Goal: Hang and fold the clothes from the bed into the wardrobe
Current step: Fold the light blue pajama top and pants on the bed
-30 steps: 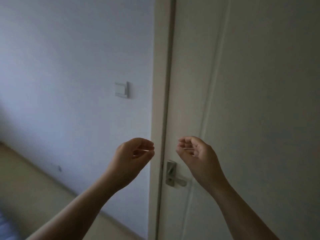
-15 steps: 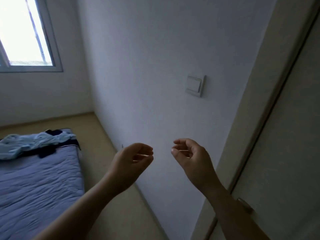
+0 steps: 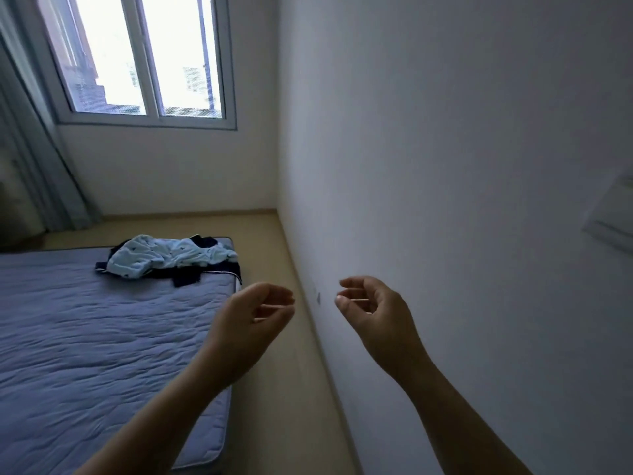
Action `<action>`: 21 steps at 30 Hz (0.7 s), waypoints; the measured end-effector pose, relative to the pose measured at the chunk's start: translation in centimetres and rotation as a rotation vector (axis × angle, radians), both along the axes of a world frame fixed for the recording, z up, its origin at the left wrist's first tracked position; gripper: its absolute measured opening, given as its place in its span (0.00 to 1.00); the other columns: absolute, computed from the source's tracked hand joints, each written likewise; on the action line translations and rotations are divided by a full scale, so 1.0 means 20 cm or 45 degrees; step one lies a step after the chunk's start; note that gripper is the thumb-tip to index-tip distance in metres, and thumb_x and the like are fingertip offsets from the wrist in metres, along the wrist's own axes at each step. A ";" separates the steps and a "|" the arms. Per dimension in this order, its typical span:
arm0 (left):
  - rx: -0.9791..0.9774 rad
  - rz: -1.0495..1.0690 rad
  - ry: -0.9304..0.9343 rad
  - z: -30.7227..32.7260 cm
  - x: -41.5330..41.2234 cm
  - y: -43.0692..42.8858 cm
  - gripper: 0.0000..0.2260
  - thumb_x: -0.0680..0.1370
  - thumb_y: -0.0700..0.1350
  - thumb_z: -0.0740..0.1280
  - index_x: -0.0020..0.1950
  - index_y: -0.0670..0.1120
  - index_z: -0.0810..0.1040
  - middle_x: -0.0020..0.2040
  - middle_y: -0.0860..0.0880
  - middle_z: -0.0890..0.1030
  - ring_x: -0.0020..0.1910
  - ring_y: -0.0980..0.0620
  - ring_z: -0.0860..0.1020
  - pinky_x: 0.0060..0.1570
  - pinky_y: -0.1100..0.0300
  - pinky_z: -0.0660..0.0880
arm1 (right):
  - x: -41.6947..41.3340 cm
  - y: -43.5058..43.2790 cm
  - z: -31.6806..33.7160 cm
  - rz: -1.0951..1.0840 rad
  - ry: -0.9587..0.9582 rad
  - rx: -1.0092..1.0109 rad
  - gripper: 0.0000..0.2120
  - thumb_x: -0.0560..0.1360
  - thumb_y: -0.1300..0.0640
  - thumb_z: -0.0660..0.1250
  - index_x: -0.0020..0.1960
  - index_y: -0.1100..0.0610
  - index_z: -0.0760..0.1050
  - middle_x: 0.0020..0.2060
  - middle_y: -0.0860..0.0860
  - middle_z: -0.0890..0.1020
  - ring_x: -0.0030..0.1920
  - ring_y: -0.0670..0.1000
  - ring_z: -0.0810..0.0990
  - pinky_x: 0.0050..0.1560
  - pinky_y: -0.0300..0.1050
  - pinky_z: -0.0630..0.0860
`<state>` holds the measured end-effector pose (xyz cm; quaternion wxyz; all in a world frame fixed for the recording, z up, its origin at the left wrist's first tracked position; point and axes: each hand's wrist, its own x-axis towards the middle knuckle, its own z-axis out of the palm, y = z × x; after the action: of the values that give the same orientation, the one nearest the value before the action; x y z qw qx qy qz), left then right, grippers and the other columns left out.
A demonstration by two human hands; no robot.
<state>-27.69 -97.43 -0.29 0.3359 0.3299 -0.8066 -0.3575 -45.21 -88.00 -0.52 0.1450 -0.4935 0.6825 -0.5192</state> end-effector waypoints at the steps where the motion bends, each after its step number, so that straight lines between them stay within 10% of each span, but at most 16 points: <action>1: 0.012 0.031 0.010 -0.01 0.00 -0.10 0.07 0.75 0.43 0.68 0.53 0.50 0.78 0.46 0.56 0.81 0.44 0.65 0.79 0.42 0.72 0.76 | -0.02 -0.10 -0.01 0.019 -0.001 0.008 0.12 0.77 0.54 0.68 0.59 0.53 0.76 0.46 0.42 0.81 0.46 0.33 0.79 0.41 0.26 0.75; 21: 0.146 0.333 -0.023 -0.09 -0.55 -1.65 0.07 0.76 0.43 0.69 0.53 0.48 0.79 0.46 0.53 0.81 0.45 0.60 0.80 0.41 0.68 0.77 | -0.66 -1.94 -0.09 0.325 -0.049 0.070 0.12 0.76 0.54 0.68 0.59 0.54 0.75 0.46 0.43 0.80 0.47 0.41 0.81 0.43 0.28 0.77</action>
<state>-38.64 -130.35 -2.08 0.3528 0.4541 -0.7380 -0.3531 -58.43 -126.89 -2.27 0.2366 -0.5620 0.6252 -0.4871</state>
